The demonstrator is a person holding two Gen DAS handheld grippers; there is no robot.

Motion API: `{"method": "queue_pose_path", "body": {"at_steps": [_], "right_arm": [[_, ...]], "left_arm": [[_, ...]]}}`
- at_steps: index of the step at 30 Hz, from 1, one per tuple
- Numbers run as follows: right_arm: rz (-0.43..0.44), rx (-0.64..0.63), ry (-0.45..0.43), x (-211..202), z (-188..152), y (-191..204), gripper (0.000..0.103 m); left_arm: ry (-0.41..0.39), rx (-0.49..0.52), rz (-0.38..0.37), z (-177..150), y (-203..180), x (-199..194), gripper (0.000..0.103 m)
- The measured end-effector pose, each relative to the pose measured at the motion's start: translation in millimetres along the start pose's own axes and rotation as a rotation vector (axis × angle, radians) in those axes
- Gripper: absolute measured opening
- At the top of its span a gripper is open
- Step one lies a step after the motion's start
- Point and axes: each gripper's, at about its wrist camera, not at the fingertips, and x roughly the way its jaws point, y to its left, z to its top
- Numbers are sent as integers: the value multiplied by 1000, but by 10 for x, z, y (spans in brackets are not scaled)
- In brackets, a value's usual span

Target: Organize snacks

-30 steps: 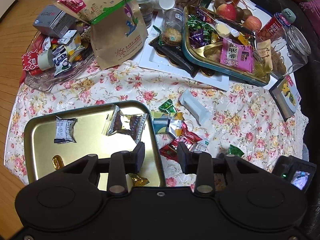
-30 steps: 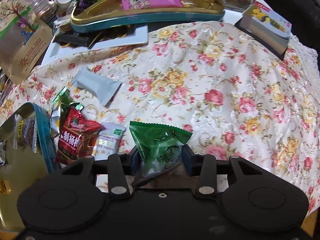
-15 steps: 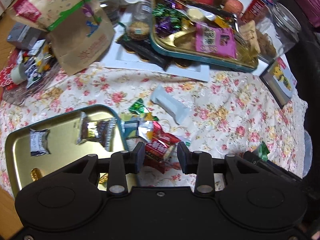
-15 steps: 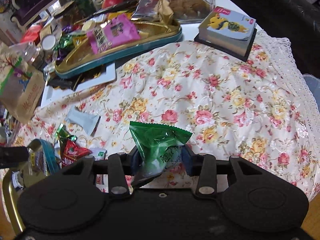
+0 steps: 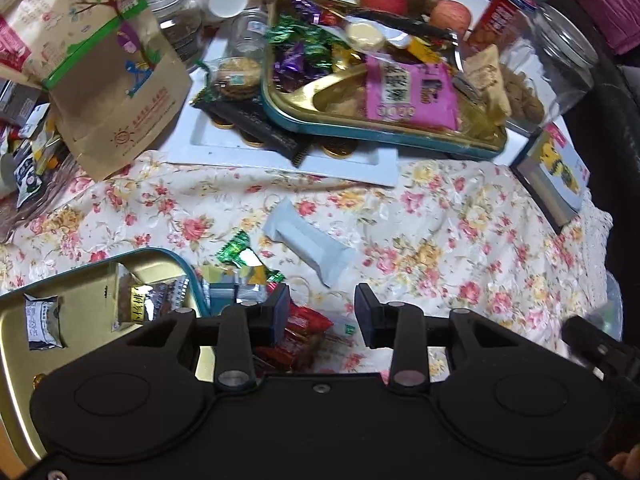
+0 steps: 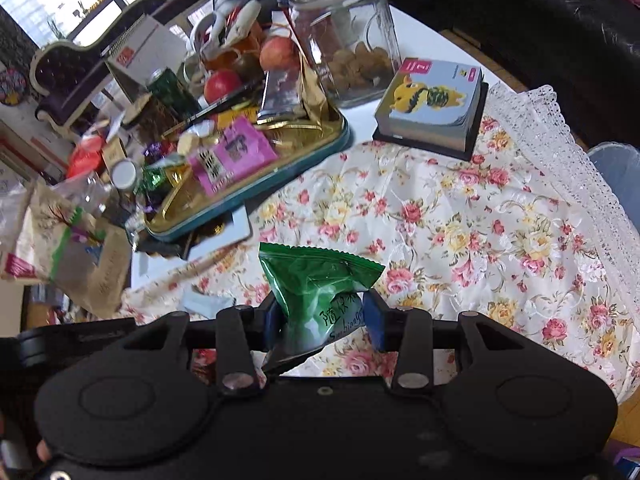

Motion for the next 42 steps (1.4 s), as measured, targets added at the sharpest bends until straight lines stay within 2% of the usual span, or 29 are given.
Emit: {"method": "queue_pose_path", "body": {"at_steps": [6, 13, 18, 20, 22, 26, 31, 33, 36, 39, 42], "right_arm": [[21, -15, 2, -40, -18, 38, 43], [12, -31, 1, -34, -52, 48, 43], [12, -15, 1, -35, -32, 21, 43], [15, -11, -3, -48, -24, 17, 43], [19, -6, -8, -65, -8, 10, 43], [18, 13, -33, -131, 49, -45, 43], [5, 44, -78, -240, 125, -151, 43], [3, 61, -97, -288, 156, -202, 43], [4, 77, -126, -360, 190, -253, 43], [-5, 69, -144, -396, 205, -254, 43], [-10, 56, -138, -362, 193, -214, 43]], "left_arm": [[0, -67, 55, 13, 189, 166, 46], [23, -74, 128, -20, 162, 430, 46], [82, 8, 160, -181, 3, 628, 46], [108, 20, 129, -264, -69, 680, 47], [144, 6, 86, -331, -145, 720, 53], [194, 22, -6, -451, -419, 791, 53], [199, 82, -75, -519, -800, 785, 53], [171, 93, -85, -504, -878, 689, 53], [81, 115, -63, -369, -872, 500, 53], [-2, 85, 27, -163, -710, 410, 53], [-40, 33, 119, 65, -443, 445, 53]]}}
